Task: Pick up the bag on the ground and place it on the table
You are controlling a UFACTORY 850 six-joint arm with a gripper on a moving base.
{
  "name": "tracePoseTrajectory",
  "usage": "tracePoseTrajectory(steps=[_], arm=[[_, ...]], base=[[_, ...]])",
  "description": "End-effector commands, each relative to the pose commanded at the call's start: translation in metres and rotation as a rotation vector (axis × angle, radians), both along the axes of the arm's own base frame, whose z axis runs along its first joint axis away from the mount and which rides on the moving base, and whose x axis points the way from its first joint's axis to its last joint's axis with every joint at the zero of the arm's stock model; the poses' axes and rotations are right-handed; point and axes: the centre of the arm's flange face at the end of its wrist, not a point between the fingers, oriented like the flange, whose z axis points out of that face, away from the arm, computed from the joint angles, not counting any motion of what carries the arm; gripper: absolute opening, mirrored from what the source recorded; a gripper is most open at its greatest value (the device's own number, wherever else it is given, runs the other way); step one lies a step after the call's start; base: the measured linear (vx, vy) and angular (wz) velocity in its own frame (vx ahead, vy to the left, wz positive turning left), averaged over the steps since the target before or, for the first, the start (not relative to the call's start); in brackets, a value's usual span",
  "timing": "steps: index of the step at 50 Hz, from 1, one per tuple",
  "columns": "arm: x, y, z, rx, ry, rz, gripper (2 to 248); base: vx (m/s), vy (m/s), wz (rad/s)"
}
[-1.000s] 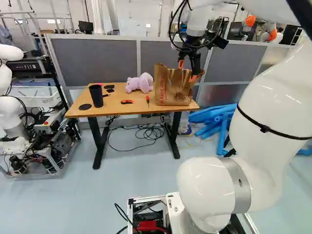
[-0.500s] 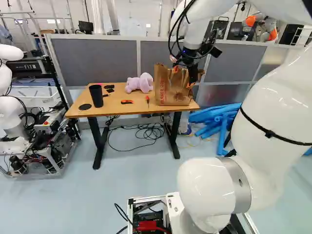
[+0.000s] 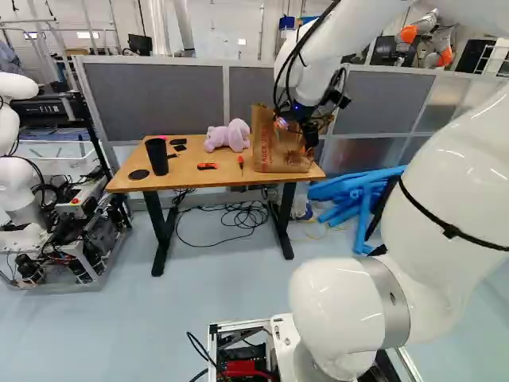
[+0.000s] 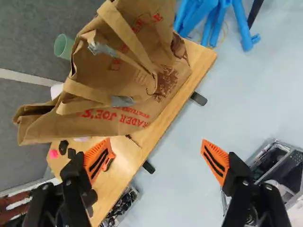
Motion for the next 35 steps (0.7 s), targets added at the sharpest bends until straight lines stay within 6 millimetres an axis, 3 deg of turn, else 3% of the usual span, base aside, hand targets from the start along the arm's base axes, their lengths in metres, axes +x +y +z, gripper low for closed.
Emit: tracePoseTrajectory(steps=[35], arm=[[-0.052, 0.017, -0.088, -0.238, -0.23, 0.296, 247]], base=[[0.0, 0.0, 0.0]])
